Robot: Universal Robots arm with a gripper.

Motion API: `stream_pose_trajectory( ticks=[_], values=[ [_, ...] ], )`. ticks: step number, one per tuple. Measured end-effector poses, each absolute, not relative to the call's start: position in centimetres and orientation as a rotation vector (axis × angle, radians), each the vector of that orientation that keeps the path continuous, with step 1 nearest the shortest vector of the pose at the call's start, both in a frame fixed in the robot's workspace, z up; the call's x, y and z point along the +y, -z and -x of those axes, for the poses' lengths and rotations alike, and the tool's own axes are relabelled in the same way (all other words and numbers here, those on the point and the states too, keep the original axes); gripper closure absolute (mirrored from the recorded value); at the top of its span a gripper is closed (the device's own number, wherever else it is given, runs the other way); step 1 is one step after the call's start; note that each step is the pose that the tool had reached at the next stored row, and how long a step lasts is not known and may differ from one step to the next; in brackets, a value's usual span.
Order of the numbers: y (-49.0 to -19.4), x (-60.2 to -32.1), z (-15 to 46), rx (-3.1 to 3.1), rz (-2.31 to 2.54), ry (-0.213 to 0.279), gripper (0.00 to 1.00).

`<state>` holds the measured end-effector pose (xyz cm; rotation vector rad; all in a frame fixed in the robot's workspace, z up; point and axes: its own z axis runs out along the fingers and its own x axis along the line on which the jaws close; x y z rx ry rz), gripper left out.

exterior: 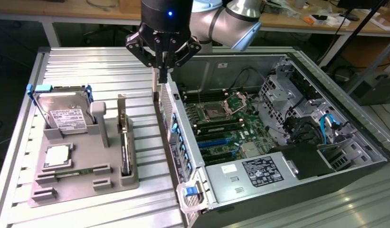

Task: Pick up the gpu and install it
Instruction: 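Reach for the gpu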

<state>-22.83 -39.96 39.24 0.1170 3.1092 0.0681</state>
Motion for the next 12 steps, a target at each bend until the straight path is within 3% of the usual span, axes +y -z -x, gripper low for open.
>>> stream_pose_trajectory(
  ticks=[12],
  values=[
    [-39.2, -40.0, 24.5, 3.109, -0.117, -0.068, 0.89]
  ],
)
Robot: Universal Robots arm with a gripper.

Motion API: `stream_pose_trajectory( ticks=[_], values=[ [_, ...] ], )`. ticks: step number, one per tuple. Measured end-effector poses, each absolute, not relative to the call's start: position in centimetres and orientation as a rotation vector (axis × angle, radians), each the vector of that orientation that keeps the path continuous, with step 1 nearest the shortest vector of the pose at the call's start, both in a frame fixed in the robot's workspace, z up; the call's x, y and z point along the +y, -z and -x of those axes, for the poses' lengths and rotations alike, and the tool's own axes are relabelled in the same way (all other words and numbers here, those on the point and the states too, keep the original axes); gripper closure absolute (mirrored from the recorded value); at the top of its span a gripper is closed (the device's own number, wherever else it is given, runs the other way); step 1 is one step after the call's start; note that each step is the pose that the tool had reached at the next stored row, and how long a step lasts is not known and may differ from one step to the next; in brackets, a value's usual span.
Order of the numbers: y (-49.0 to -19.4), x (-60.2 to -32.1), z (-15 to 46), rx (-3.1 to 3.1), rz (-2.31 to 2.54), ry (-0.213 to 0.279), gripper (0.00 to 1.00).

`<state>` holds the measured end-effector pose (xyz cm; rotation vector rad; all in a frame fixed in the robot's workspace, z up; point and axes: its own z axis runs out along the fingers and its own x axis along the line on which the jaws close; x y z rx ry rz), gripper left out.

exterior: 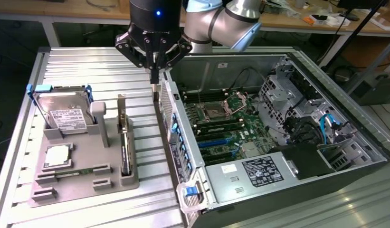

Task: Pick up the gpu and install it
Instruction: 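Reach for the gpu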

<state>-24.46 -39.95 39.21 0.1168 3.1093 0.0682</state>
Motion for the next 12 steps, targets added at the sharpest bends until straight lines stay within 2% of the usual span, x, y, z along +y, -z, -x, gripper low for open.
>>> stream_pose_trajectory(
  ticks=[12],
  values=[
    [-39.2, -39.95, 25.37, 3.11, -0.117, -0.068, 0.89]
  ],
)
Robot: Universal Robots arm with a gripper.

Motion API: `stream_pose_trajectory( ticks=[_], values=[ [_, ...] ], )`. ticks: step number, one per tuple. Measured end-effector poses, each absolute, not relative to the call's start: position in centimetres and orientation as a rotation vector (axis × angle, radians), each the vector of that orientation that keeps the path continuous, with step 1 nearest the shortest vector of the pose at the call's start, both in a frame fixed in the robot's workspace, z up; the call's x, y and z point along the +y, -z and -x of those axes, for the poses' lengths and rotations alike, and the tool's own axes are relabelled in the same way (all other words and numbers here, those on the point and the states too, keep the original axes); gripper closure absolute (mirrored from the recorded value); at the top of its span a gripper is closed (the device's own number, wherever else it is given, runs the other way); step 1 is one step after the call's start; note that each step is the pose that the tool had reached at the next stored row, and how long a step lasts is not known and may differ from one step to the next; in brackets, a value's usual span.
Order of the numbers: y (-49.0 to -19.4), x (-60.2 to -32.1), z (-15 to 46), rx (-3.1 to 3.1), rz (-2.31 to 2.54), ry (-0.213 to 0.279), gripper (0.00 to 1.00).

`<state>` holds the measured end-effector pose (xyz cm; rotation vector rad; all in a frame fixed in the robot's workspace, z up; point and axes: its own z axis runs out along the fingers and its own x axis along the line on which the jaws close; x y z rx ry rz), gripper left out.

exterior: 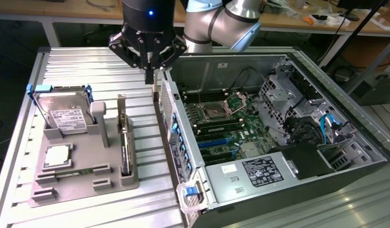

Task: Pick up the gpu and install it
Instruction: 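Reach for the gpu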

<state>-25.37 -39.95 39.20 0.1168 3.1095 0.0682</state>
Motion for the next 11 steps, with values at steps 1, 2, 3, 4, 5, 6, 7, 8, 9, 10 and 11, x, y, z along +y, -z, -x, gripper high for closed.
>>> stream_pose_trajectory(
  ticks=[1, 2, 3, 4, 5, 6, 7, 8, 9, 10, 11],
  values=[
    [-39.2, -39.95, 25.43, 3.11, -0.117, -0.068, 0.89],
    [-39.2, -39.96, 25.48, 3.11, -0.117, -0.068, 0.89],
    [-39.19, -39.96, 25.53, 3.11, -0.117, -0.068, 0.89],
    [-39.19, -39.95, 25.57, 3.11, -0.117, -0.068, 0.89],
    [-39.19, -39.96, 25.63, 3.11, -0.117, -0.068, 0.89],
    [-39.19, -39.96, 25.68, 3.11, -0.117, -0.068, 0.89],
    [-39.19, -39.96, 25.73, 3.11, -0.117, -0.068, 0.89],
    [-39.19, -39.96, 25.8, 3.11, -0.117, -0.068, 0.89],
    [-39.19, -39.96, 25.86, 3.11, -0.117, -0.068, 0.89],
    [-39.19, -39.96, 25.92, 3.11, -0.117, -0.068, 0.89],
    [-39.19, -39.96, 25.99, 3.11, -0.117, -0.068, 0.89]
  ],
)
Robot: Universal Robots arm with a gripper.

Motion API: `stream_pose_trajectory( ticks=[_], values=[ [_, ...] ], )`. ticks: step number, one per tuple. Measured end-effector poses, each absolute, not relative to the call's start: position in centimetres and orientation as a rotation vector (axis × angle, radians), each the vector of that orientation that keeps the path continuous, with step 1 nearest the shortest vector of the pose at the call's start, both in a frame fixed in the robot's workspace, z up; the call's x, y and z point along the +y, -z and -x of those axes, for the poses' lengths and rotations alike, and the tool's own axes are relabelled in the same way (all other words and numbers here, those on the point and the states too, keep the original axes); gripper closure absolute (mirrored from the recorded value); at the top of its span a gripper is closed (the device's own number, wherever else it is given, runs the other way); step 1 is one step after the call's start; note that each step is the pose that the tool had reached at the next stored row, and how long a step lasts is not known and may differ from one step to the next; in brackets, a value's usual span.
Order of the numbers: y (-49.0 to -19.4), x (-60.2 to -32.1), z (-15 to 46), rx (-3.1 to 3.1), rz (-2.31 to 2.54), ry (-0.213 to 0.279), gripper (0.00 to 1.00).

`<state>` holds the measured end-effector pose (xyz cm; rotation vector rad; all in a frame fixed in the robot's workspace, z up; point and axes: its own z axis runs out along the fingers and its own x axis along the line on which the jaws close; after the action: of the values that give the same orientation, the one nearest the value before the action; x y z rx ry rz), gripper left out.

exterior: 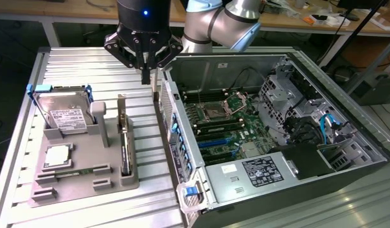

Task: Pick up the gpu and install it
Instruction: 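Reach for the gpu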

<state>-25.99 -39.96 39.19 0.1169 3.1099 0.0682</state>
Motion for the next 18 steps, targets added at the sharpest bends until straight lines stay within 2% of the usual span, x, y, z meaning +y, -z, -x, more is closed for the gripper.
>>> stream_pose_trajectory(
  ticks=[18],
  values=[
    [-39.2, -40.0, 27.4, 3.11, -0.117, -0.068, 0.89]
  ],
)
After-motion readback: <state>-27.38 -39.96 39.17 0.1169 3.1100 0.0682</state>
